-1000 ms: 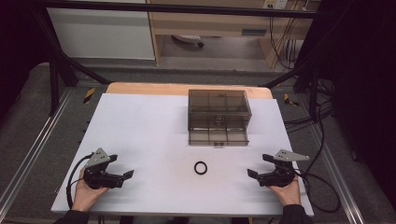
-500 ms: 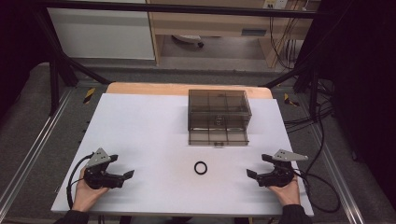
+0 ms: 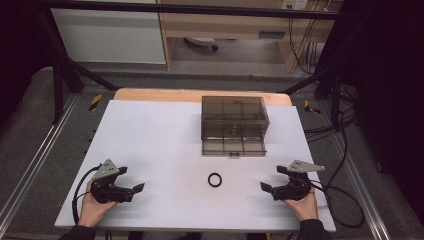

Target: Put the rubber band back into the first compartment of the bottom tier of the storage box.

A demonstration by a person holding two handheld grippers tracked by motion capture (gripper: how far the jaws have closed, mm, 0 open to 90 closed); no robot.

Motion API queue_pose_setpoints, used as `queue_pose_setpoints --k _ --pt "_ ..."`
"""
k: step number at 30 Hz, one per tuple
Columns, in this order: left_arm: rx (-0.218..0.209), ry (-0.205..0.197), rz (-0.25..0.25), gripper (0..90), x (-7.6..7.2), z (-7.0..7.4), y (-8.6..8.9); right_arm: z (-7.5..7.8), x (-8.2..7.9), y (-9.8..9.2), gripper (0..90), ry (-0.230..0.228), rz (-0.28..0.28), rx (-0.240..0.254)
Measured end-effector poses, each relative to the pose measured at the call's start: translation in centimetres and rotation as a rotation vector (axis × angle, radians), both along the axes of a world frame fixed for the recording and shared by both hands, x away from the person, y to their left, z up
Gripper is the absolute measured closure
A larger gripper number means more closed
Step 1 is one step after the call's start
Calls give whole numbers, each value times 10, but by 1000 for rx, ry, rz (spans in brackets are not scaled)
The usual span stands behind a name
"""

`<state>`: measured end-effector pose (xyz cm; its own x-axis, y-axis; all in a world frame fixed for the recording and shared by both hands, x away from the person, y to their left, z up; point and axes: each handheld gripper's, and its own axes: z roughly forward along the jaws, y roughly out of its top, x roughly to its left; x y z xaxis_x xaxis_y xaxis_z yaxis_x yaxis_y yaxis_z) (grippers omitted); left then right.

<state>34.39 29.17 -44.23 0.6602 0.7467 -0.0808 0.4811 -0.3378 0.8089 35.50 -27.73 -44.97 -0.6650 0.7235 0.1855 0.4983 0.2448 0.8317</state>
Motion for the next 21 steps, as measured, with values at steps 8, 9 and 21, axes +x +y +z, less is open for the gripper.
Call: queue_pose_setpoints --k 8,9,21 --pt "-3 2 8 60 0 0 1 0 2 7 8 3 8 -5" --pt "-3 2 9 60 0 0 1 1 2 8 8 5 9 -5" --pt "1 1 12 61 1 0 2 2 6 23 10 17 26 -15"
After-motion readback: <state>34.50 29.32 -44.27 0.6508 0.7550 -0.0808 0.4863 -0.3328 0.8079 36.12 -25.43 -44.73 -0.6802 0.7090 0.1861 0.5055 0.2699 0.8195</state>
